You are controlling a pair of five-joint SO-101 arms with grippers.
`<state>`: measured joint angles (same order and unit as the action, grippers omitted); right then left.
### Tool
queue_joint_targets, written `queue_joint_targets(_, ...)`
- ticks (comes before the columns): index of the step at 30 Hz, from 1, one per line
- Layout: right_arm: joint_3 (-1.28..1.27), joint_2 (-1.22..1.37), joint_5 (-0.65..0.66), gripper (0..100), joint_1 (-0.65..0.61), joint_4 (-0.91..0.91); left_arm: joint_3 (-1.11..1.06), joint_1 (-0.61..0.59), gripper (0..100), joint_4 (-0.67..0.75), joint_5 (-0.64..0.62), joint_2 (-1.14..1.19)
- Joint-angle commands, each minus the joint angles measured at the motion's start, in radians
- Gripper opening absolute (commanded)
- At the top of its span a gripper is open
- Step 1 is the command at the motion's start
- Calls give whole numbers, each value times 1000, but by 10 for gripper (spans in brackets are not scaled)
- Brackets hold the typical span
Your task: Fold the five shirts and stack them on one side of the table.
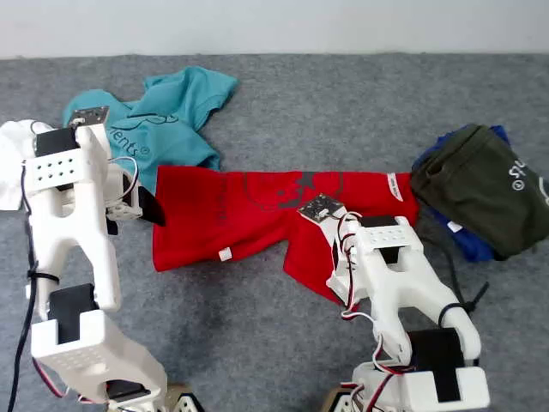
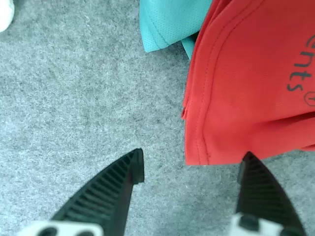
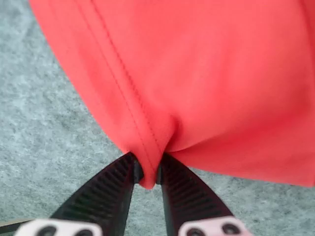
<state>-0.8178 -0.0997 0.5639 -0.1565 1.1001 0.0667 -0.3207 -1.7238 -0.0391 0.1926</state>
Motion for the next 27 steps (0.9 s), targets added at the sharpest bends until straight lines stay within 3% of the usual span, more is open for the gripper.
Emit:
queue_joint_targets(1,-15,18,12,9,-15,4,27,9,305,-14,-9,-49)
queue_joint_targets(7,-14,-16,87,9,7,113,27,9,305,-14,-9,-49)
queue_joint_targets(17,-15,-208,307,9,232,275,27,9,305,-14,-9,-49)
queue_joint_targets(27,-255,-216,304,12,156,139,27,9,305,-14,-9,-49)
